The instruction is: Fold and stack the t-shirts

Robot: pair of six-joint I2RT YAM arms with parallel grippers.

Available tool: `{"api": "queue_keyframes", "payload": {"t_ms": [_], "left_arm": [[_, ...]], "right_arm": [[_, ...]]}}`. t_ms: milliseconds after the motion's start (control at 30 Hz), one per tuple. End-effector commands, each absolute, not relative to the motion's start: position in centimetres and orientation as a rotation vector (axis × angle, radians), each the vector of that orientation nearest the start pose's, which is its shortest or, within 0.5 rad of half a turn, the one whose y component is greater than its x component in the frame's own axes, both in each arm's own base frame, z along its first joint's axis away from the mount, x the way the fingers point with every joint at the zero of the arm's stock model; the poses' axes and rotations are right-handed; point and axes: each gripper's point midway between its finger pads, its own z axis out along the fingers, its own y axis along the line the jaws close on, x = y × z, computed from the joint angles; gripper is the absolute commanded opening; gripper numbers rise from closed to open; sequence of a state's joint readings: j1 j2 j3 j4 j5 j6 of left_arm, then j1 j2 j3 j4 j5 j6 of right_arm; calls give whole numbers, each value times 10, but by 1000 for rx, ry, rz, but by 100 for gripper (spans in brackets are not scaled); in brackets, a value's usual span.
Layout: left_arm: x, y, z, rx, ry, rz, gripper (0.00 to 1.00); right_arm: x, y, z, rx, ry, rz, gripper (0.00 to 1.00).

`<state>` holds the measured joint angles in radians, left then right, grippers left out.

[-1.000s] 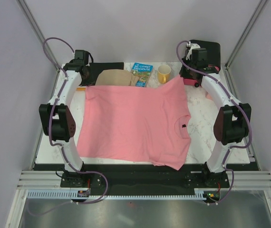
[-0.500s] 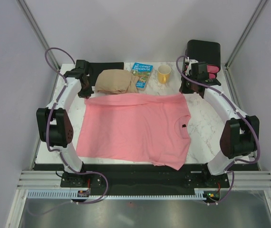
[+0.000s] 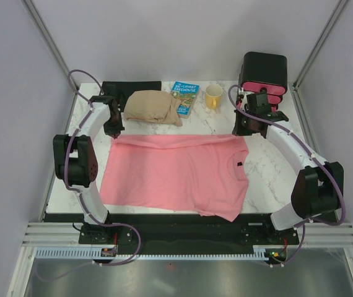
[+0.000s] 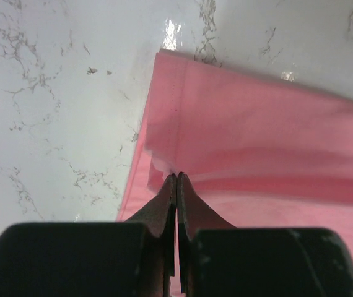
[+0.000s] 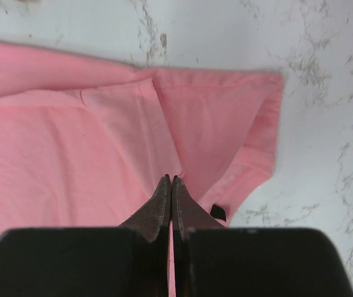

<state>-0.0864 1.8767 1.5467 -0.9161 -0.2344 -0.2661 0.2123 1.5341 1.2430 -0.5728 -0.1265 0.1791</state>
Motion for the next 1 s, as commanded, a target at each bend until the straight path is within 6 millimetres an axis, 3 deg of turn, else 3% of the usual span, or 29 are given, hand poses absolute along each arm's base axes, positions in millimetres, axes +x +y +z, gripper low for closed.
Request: {"api": "queue_keyframes", "payload": {"t_ms": [0,333,467,600,967], "left_arm": [[382,-2,79,-280,2825,289,2],[378,4,81,-299,2822,342,2],[365,10,66,-313,2859,403,2],[365,15,57,-340,2868,452,2],[378,26,65,-355,2817,551,2]], "right_arm": [[355,112,152,-98,2476,345,0],[320,110,133,-95,2560,362,0],[301,117,114,-112,2634,402,0],[285,126,102,-122,2679,432,0],[275,115,87,-149,2695,341,0]]}}
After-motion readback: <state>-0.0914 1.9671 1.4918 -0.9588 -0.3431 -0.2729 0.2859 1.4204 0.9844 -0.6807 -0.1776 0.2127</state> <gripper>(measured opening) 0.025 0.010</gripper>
